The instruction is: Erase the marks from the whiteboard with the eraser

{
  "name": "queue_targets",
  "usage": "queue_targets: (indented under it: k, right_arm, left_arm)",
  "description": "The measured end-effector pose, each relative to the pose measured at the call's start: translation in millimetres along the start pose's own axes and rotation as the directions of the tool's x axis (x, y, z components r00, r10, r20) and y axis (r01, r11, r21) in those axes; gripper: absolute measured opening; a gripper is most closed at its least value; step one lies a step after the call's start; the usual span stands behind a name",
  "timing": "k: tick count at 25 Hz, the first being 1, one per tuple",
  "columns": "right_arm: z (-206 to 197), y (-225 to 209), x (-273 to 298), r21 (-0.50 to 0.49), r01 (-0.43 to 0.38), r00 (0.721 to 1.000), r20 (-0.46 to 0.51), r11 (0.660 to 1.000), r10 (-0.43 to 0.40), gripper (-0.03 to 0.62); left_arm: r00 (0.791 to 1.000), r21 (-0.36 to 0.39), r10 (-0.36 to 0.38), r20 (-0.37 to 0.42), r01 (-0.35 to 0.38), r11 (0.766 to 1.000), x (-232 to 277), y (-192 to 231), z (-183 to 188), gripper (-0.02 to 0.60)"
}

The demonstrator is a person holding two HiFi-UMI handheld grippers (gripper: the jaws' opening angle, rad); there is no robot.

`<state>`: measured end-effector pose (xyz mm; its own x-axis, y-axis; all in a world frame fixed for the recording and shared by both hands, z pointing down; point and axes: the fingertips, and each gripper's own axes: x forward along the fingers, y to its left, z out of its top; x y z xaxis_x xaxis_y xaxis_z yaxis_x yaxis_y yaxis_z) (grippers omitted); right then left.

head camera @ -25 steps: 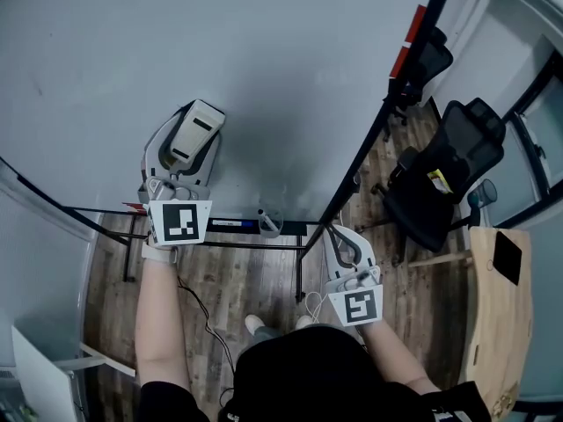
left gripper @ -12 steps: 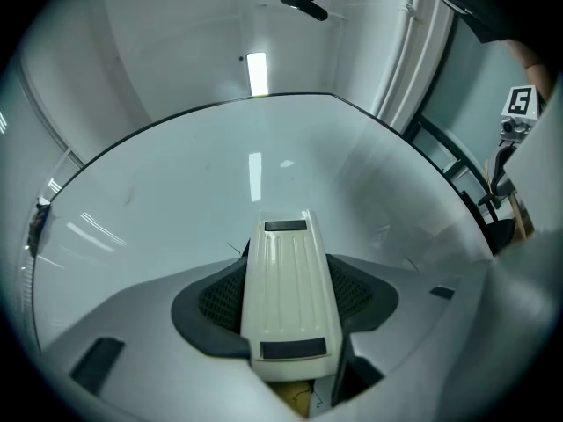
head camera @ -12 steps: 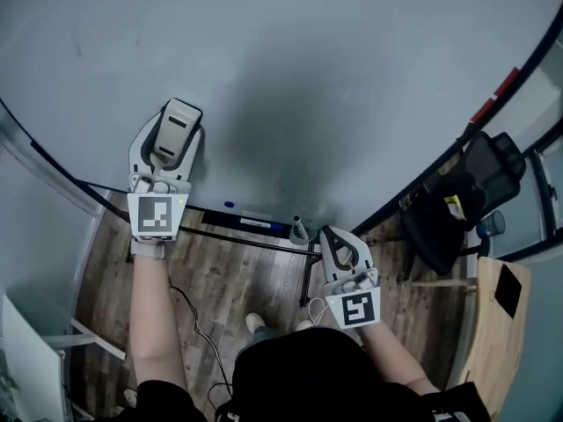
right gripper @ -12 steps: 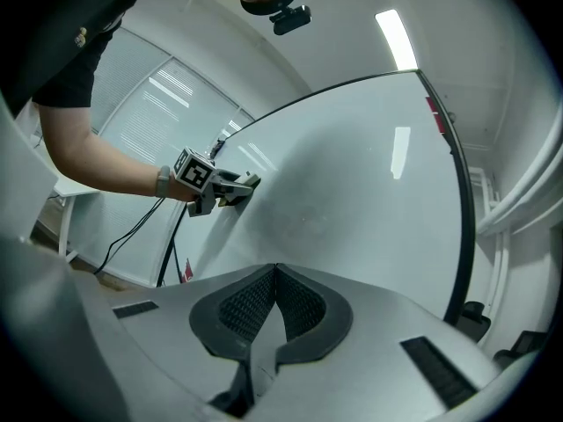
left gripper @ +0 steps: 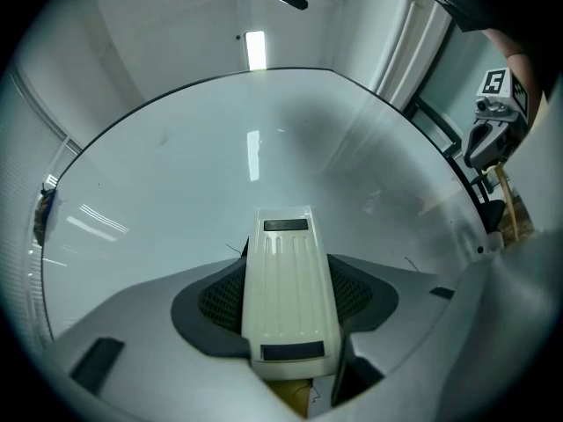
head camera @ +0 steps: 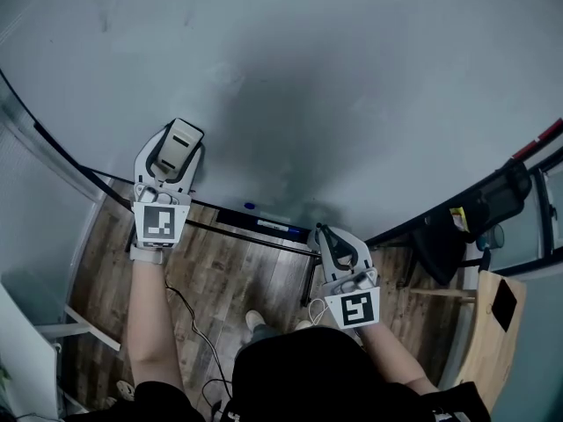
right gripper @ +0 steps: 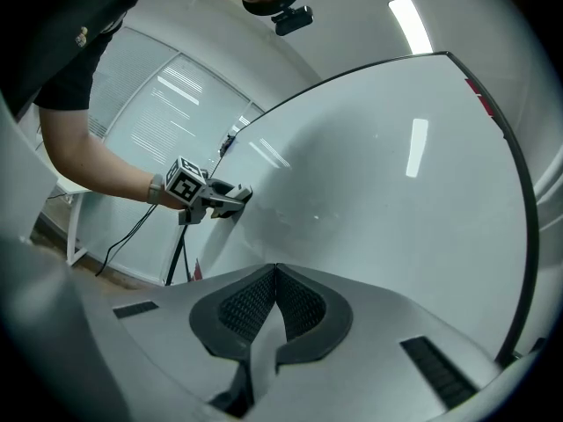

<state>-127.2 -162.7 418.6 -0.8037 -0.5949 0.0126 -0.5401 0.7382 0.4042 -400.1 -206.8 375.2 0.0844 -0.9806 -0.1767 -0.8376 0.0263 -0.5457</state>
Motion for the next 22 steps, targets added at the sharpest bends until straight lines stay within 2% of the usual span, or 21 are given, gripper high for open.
queue_targets:
  k: [3,9,15,22]
  right_arm:
    - [1.2,7.1,9.8,0.009,-0.008,1.000,0.010,1.000,0.007,0.028]
    - [0.3,14.1,19.1,0.018,-0.023,1.000,0.009,1.000,0.023,0.029]
    - [-2.9,17.7,18.2,0.029,-0.048,0.999,0.003,0.998,0.048,0.029]
    - [-4.5,24.8,7.7,0.036,-0.118,0.993,0.008,0.992,0.118,0.029]
  left_arm:
    - [0.998,0.001,-0.013,-0.067,0.013,1.000,-5.9,-3.4,-27.8,0.267]
    - [0.981,-0.055,-0.028,-0.193,0.018,0.998,-24.2,-14.5,-70.4,0.267]
    - [0.973,-0.086,-0.045,-0.227,0.026,0.996,-47.5,-41.7,-67.4,0.267]
    - [0.965,-0.157,-0.028,-0.261,-0.014,0.987,-87.3,-85.3,-42.0,0.267]
